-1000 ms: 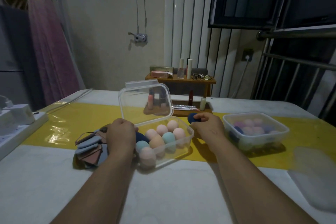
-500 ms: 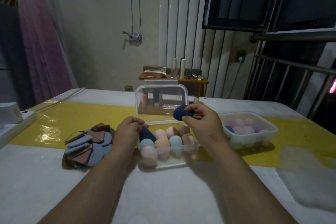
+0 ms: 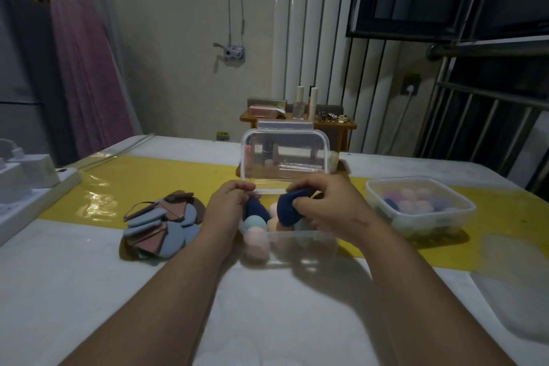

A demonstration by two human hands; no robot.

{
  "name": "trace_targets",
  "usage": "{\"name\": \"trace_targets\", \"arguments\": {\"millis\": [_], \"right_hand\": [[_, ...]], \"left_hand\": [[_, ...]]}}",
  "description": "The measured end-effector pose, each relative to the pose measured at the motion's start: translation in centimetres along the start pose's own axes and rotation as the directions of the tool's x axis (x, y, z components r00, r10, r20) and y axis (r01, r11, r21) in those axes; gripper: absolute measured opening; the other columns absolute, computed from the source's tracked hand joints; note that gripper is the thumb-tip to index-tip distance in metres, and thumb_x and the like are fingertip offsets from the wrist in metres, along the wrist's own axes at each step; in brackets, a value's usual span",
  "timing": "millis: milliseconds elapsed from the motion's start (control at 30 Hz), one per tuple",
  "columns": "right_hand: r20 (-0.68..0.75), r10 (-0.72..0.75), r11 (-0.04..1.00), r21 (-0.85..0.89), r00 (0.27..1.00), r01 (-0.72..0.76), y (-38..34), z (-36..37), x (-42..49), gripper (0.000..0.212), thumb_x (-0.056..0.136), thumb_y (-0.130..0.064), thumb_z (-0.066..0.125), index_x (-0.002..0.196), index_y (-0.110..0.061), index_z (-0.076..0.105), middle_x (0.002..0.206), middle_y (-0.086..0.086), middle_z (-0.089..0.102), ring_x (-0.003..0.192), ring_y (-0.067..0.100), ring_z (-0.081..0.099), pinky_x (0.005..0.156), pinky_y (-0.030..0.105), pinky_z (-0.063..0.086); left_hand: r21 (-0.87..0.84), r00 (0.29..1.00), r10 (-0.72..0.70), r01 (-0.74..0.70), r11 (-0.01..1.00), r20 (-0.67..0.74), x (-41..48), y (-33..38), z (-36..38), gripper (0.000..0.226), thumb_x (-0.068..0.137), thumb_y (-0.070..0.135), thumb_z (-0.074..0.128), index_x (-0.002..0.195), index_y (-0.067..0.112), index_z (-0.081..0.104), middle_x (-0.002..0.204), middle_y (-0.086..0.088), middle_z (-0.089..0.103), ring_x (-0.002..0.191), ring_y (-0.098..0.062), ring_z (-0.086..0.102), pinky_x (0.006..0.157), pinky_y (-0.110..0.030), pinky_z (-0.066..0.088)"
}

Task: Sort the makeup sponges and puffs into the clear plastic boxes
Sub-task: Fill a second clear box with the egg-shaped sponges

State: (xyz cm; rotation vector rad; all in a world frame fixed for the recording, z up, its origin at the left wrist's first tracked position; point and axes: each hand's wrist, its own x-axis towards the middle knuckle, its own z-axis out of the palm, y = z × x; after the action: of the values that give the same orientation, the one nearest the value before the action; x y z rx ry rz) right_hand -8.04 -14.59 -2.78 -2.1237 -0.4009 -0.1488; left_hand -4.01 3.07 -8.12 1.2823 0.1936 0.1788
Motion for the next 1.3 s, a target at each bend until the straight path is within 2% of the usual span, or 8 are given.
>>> {"name": "trace_targets", "arguments": {"millis": [67, 167, 267, 367, 567, 867, 1000, 1300], "right_hand": [[0.044, 0.024, 0.999, -0.023, 0.999, -0.023, -0.4, 0.2, -0.2, 0.016, 0.083, -0.008, 0.061, 0.086, -0.02, 0.071, 0.075, -0.003, 0.064, 0.061, 0.003, 0.058, 0.059, 0.024, 0.052], [0.082, 0.059, 0.99, -0.136, 0.995, -0.047, -0.2, 0.4, -0.1, 0.015, 0.086, -0.014, 0.059, 0.094, -0.014, 0.073, 0.086, 0.004, 0.068, 0.074, 0.011, 0.063, 0.067, 0.028, 0.057], [0.15, 0.119, 0.959, -0.272, 0.981, -0.075, -0.2, 0.8, 0.2, 0.018, 0.088, -0.019, 0.058, 0.097, -0.02, 0.074, 0.092, 0.002, 0.07, 0.088, 0.02, 0.065, 0.078, 0.039, 0.057], [0.213, 0.163, 0.925, -0.372, 0.963, -0.074, -0.2, 1.1, 0.6, 0.027, 0.086, -0.018, 0.06, 0.104, -0.032, 0.074, 0.098, -0.008, 0.07, 0.091, 0.013, 0.064, 0.081, 0.032, 0.058], [0.144, 0.155, 0.911, -0.404, 0.978, -0.085, -0.3, 1.2, 1.0, 0.023, 0.08, -0.009, 0.071, 0.083, -0.029, 0.061, 0.084, -0.009, 0.063, 0.075, 0.01, 0.058, 0.058, 0.02, 0.048], [0.178, 0.189, 0.907, -0.407, 0.966, -0.103, -0.4, 1.1, 0.9, 0.017, 0.077, -0.005, 0.069, 0.073, -0.022, 0.07, 0.074, -0.009, 0.062, 0.071, 0.01, 0.056, 0.062, 0.025, 0.051], [0.168, 0.222, 0.938, -0.307, 0.96, -0.163, -0.5, 1.0, 0.9, 0.013, 0.082, -0.027, 0.069, 0.073, -0.019, 0.076, 0.076, 0.0, 0.067, 0.075, 0.015, 0.059, 0.066, 0.034, 0.052], [0.125, 0.326, 0.865, -0.439, 0.937, -0.243, -1.1, 2.6, 1.6, 0.016, 0.078, -0.026, 0.078, 0.087, -0.02, 0.067, 0.098, 0.002, 0.066, 0.092, 0.021, 0.062, 0.08, 0.033, 0.058]], "left_hand": [[0.009, 1.0, 0.009, -0.009, 1.0, 0.008, 0.0, -0.1, -0.1, 0.028, 0.083, -0.005, 0.04, 0.083, 0.011, 0.064, 0.102, -0.024, 0.067, 0.093, -0.033, 0.064, 0.081, -0.045, 0.051], [0.03, 0.999, 0.03, -0.031, 0.999, 0.018, -0.1, -0.1, -0.1, 0.028, 0.08, -0.002, 0.043, 0.077, 0.016, 0.065, 0.103, -0.024, 0.066, 0.091, -0.034, 0.061, 0.079, -0.046, 0.05], [0.044, 0.999, 0.038, -0.039, 0.998, 0.022, -0.4, 0.0, -0.1, 0.032, 0.082, 0.0, 0.042, 0.072, 0.02, 0.065, 0.101, -0.023, 0.067, 0.09, -0.034, 0.061, 0.081, -0.049, 0.051], [0.059, 0.999, 0.048, -0.049, 0.997, 0.021, -0.5, 0.2, -0.1, 0.032, 0.083, -0.003, 0.042, 0.075, 0.018, 0.064, 0.101, -0.024, 0.067, 0.09, -0.034, 0.061, 0.079, -0.047, 0.05], [0.084, 0.998, 0.055, -0.056, 0.995, 0.016, -0.6, 0.3, -0.1, 0.03, 0.081, -0.002, 0.042, 0.075, 0.018, 0.064, 0.1, -0.022, 0.068, 0.094, -0.036, 0.061, 0.083, -0.05, 0.051], [0.073, 0.999, 0.049, -0.05, 0.996, 0.016, -0.9, 0.5, 0.2, 0.028, 0.083, -0.003, 0.041, 0.081, 0.014, 0.062, 0.1, -0.023, 0.067, 0.093, -0.032, 0.062, 0.087, -0.05, 0.051], [0.088, 0.999, 0.045, -0.046, 0.995, 0.014, -0.7, 0.4, 0.1, 0.028, 0.083, -0.003, 0.04, 0.08, 0.015, 0.062, 0.099, -0.022, 0.068, 0.096, -0.034, 0.062, 0.084, -0.047, 0.051], [0.081, 0.999, 0.037, -0.038, 0.996, 0.011, -0.8, 0.4, 0.1, 0.025, 0.084, -0.002, 0.042, 0.083, 0.014, 0.062, 0.099, -0.02, 0.067, 0.095, -0.032, 0.062, 0.078, -0.043, 0.051]]}}
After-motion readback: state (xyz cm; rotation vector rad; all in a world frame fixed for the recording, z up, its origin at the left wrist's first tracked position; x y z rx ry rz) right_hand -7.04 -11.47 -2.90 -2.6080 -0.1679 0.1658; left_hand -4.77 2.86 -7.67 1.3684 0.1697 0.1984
